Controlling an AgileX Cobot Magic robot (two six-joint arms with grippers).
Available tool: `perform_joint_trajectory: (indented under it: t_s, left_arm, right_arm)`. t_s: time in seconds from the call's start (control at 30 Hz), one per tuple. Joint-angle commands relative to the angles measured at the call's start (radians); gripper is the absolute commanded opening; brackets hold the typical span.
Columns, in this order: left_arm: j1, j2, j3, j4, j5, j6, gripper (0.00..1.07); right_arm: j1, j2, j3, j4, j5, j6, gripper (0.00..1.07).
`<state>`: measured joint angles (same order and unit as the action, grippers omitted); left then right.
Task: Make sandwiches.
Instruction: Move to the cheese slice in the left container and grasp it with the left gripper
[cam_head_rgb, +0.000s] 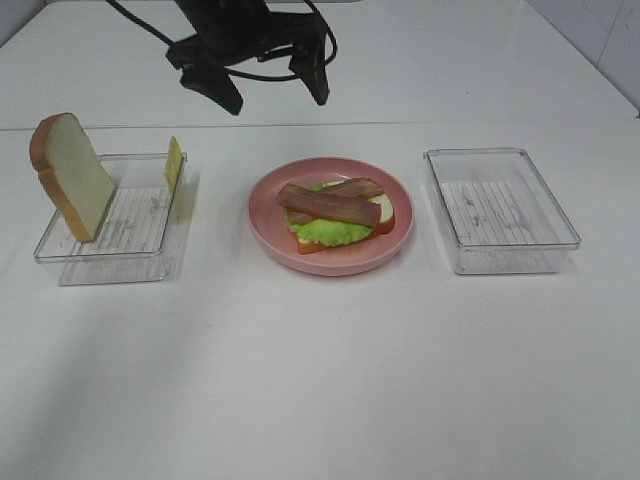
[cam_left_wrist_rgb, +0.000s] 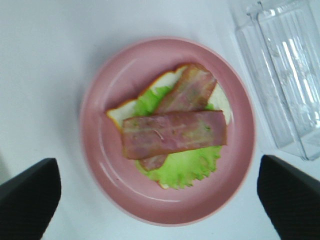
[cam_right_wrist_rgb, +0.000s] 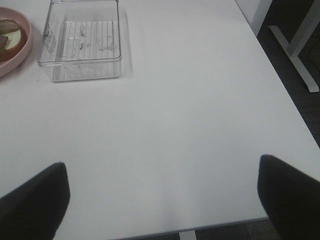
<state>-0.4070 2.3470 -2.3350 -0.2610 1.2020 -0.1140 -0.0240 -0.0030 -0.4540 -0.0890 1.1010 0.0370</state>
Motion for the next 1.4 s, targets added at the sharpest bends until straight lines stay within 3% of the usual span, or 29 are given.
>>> perform_joint_trajectory:
  t_s: [0.03,0.27,0.47,0.77,1.4]
  left_arm:
    - [-0.001,-0.045,-0.016,0.092,0.115,-0.052,1.02]
    - [-0.001,-0.085,0.002,0.19,0.115,-0.067,1.02]
    - [0.037,-0.153,0.119,0.325,0.115,-0.12,1.02]
    - [0.099,-0.159,0.217,0.308,0.113,-0.126,1.02]
    - [0.11,0.002,0.225,0.284,0.062,-0.126,1.01]
  right_arm:
    - [-0.004,-0.03,0.002,-0.003,-0.001,-0.01,0.99]
    - [-0.004,-0.03,0.002,-0.003,-0.001,-0.01,0.99]
    - [-0.004,-0.03,0.002,-0.003,-0.001,-0.01,0.99]
    - [-0.004,-0.03,0.002,-0.003,-0.001,-0.01,0.99]
    - [-0.004,-0.03,0.002,-0.003,-0.001,-0.01,0.99]
